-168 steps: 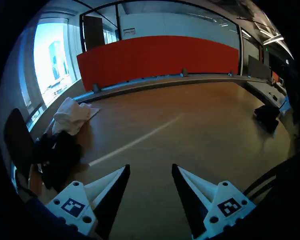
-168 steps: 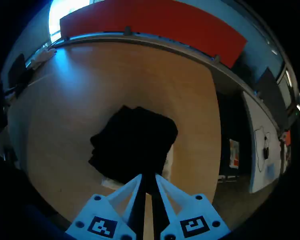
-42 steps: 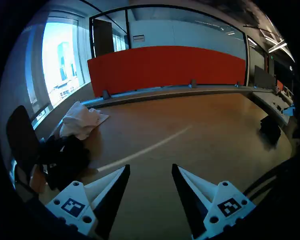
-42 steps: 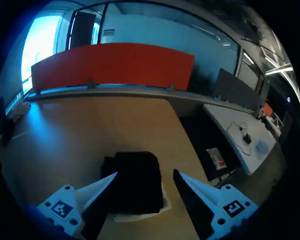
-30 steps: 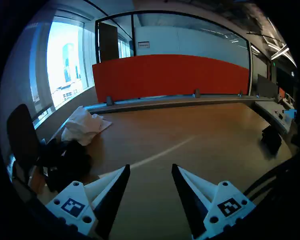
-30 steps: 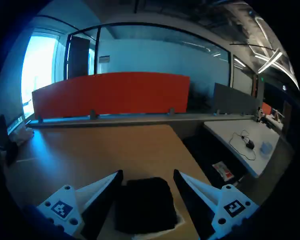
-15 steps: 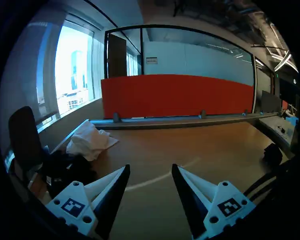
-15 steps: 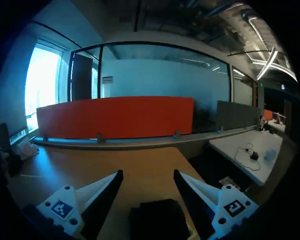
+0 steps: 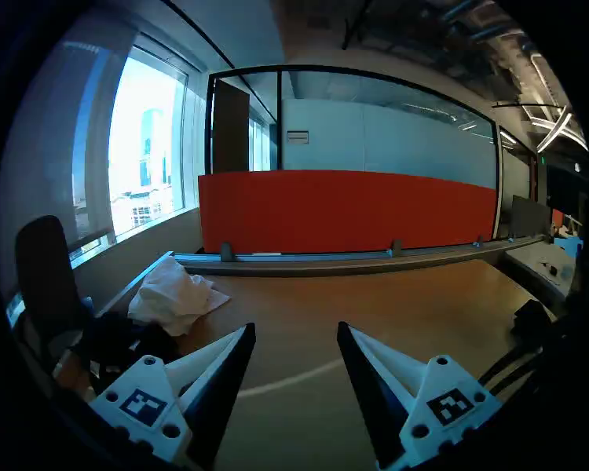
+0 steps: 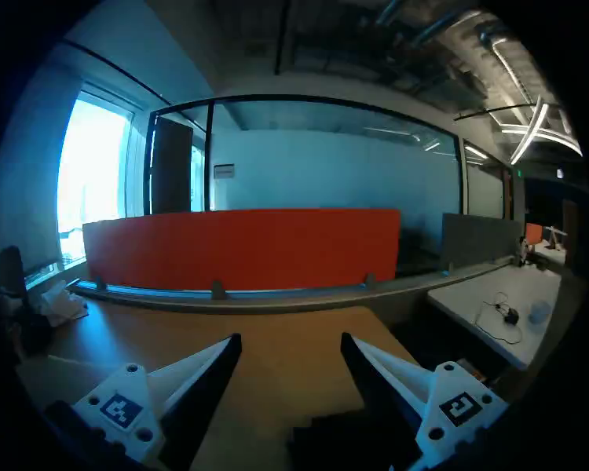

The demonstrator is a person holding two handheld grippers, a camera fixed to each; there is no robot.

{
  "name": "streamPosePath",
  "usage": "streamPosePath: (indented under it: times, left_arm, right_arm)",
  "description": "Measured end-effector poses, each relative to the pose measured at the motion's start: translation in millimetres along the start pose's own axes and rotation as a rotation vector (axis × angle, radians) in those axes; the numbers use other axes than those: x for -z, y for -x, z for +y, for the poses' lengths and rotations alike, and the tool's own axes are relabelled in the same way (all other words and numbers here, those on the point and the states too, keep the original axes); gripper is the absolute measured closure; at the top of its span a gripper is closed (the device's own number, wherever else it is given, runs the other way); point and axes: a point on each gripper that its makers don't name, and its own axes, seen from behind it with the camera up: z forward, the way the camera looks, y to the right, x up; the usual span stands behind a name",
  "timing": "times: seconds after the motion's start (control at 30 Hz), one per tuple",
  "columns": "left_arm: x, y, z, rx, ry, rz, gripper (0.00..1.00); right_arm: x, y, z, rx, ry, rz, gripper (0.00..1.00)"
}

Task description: Fold towel

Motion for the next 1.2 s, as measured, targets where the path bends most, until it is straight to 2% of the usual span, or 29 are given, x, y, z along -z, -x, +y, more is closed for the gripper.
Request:
streamPosePath:
  times: [0.17, 0.47, 0.87, 1.0, 1.2]
  left_arm:
    - [-2.3, -7.1, -0.4, 0.003, 0.004, 0.016, 0.24]
    - [-2.7, -17.3, -6.1, 0.025, 0.001, 0.044, 0.24]
    - [-1.8, -25.5, -5.7, 0.041, -0.001, 0.079, 0.24]
    - [-1.1, -27.6, -9.2, 0.050, -0.012, 0.090, 0.24]
    - [-1.9, -33.1, -13.5, 0.048, -0.025, 0.104, 0.24]
  right_arm:
    - [-1.8, -9.0, -28.9, 0.013, -0.023, 0.024, 0.02]
    - [-3.0, -19.3, -72.5, -0.014, -0.061, 0.045, 0.02]
    - [-5.8, -26.8, -126.6, -0.024, -0.107, 0.067, 0.02]
    - [-7.0, -28.8, -135.2, -0.024, -0.114, 0.071, 0.02]
    - [-10.3, -25.8, -135.2, -0.013, -0.104, 0.073, 0.02]
